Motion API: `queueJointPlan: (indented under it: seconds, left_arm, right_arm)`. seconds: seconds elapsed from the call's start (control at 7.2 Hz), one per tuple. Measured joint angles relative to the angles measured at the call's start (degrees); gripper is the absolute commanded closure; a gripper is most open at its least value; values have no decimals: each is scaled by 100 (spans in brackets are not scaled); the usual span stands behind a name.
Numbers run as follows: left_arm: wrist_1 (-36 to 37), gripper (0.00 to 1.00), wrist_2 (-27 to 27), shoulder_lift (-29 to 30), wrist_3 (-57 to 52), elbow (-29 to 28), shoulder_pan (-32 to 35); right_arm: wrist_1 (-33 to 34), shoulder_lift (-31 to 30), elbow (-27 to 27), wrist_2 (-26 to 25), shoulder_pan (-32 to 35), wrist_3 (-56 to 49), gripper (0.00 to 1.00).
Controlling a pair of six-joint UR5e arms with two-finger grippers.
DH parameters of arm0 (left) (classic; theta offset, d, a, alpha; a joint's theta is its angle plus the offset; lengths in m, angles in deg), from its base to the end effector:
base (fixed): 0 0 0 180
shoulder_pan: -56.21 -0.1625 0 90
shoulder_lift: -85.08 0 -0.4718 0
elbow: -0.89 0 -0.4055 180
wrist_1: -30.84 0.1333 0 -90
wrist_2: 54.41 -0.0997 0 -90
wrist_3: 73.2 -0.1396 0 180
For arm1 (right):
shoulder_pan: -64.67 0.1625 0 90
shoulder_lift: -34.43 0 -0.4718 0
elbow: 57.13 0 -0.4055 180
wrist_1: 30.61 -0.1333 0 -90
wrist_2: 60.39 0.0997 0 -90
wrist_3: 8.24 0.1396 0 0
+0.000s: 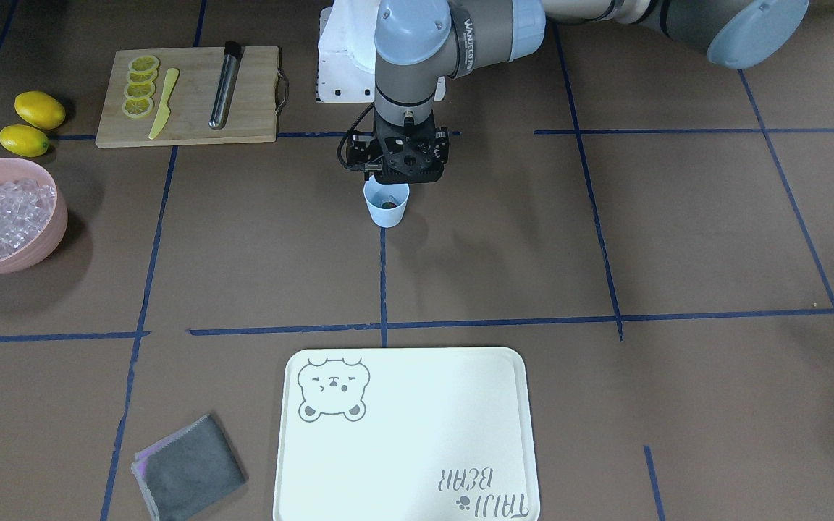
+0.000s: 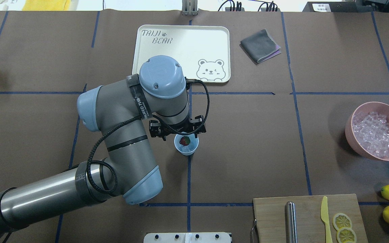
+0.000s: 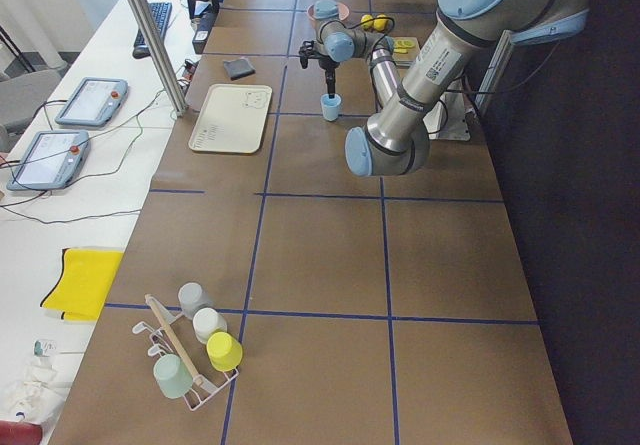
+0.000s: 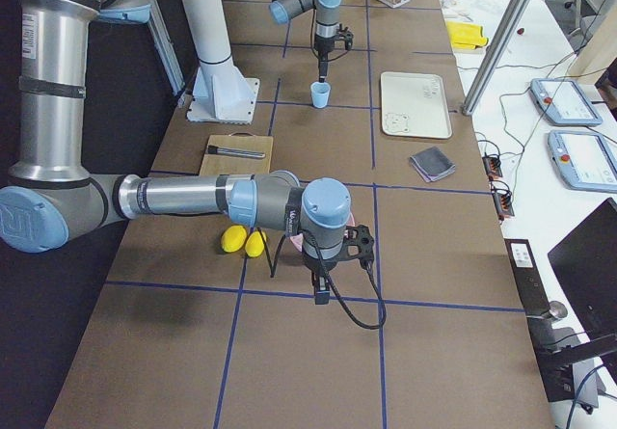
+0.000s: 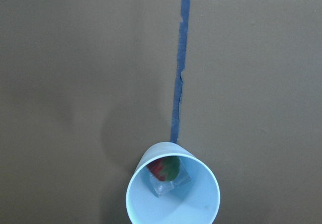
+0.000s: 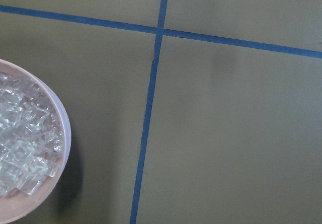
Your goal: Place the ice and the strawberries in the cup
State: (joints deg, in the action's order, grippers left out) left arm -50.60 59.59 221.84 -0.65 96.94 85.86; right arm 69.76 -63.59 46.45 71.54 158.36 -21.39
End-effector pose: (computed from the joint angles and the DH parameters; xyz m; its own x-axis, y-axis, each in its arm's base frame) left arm 0.6133 -0.4371 0.1845 0.6554 -0.0579 -0.7530 0.0092 0.9976 -0.0687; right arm 0.0675 -0.4249 0.7022 0.7340 -0.1252 0.6675 0.1056 0.9920 0.0698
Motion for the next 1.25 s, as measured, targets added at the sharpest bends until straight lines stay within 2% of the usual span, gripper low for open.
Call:
queueJointPlan:
  seconds: [0.28, 0.56, 0.97, 1.25]
  left_arm:
    - [24, 0, 23, -761, -1028, 492, 450]
    - [34, 0, 159, -1577, -2559, 857, 1232]
    - [36, 0, 1128, -2741, -5119, 934, 3055]
    - [47, 0, 1534, -3443, -6503, 862, 4207]
  right_arm:
    - [-5, -14, -3, -1, 0, 0, 0]
    - [-11, -29, -7, -1, 0, -2, 0]
    - [-79, -50, -43, -1, -7, 3, 0]
    - [-87, -58, -53, 5, -9, 6, 0]
